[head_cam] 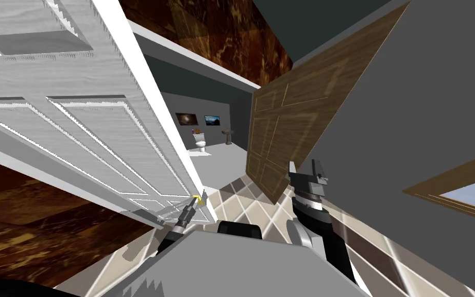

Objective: Pull the door open

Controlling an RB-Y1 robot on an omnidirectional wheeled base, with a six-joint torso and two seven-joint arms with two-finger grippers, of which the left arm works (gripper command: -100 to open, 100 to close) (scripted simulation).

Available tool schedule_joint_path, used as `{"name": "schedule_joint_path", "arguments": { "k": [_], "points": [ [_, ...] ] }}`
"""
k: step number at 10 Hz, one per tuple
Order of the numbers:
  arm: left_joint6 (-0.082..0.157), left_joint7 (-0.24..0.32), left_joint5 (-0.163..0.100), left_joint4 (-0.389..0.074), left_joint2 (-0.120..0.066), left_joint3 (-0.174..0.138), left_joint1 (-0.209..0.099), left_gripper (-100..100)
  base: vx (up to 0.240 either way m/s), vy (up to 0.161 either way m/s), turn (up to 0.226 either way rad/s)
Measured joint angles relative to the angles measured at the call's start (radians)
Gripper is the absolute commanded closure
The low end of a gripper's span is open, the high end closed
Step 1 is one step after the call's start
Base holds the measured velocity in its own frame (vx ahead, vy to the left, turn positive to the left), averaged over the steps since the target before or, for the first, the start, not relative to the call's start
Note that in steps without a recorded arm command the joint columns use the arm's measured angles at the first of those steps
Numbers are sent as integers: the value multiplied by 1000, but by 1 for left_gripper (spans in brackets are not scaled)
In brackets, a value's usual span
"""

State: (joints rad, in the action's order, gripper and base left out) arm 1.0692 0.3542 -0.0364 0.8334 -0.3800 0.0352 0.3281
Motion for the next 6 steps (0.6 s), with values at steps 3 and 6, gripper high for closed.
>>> {"name": "schedule_joint_path", "arguments": {
  "k": [3,6],
  "points": [
    [-18,-17,-26,-47,2,10,-66,100,-213,41,-131],
    [-62,-37,-53,-61,7,28,-120,100,-177,55,-100]
  ]
}}
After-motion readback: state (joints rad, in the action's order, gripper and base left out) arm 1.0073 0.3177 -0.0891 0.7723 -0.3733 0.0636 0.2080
